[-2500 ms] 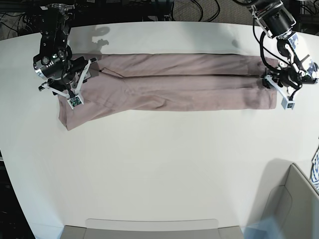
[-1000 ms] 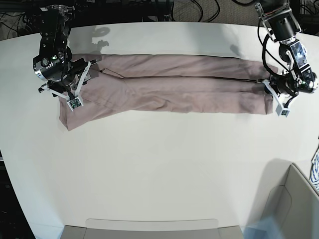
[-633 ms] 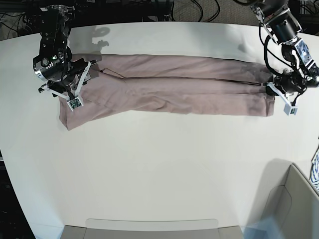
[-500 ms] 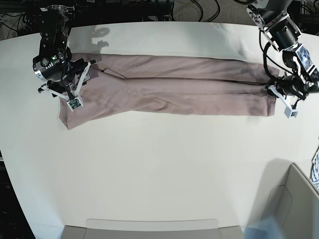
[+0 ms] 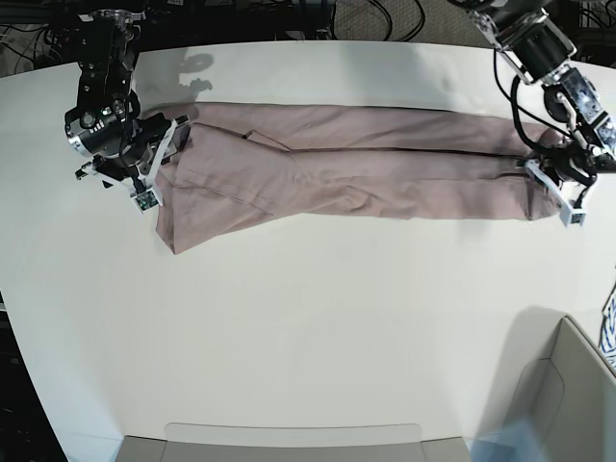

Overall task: Fold the T-shirt properly
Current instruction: 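Fold the strip end with the left gripper toward the right gripper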

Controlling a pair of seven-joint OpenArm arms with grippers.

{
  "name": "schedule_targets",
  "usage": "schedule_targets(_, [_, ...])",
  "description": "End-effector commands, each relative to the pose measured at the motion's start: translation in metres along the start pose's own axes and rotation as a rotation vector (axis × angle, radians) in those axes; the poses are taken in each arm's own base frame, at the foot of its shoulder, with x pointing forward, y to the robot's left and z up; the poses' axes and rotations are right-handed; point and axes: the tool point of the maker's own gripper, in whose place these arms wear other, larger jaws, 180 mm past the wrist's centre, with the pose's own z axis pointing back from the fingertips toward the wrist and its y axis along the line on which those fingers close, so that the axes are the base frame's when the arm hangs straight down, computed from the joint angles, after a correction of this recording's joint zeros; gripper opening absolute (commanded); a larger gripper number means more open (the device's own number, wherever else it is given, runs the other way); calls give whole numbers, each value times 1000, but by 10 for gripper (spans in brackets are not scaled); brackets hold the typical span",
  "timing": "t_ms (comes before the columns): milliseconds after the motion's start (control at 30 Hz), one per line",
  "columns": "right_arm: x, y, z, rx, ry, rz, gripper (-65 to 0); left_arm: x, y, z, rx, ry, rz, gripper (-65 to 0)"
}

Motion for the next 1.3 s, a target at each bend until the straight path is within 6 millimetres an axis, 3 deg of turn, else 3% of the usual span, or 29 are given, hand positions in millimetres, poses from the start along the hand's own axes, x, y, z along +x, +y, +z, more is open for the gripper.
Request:
schedule_targets(0, [9, -8, 5, -24, -29, 6, -340, 16, 2, 12, 30, -46, -40, -650])
schedule_targets(167, [12, -9, 5, -25, -37, 5, -340, 21, -60, 22, -11, -96, -206, -650])
schedule_targets(333, [15, -11, 5, -29, -44, 4, -340, 40, -115, 47, -56, -213, -324, -650])
schedule_targets(700, [7, -8, -1, -14, -14, -2, -340, 38, -208, 43, -237, -224, -496, -650])
schedule_targets(833, [2, -7, -6, -4, 7, -9, -340, 33, -223, 39, -272, -207, -534, -650])
schedule_targets(1033, [1, -7, -7, -1, 9, -10, -340, 21, -226, 35, -289, -178, -533, -650])
schedule_targets(1267, [3, -8, -6, -3, 5, -10, -340, 15, -254, 37, -346, -177, -567, -650])
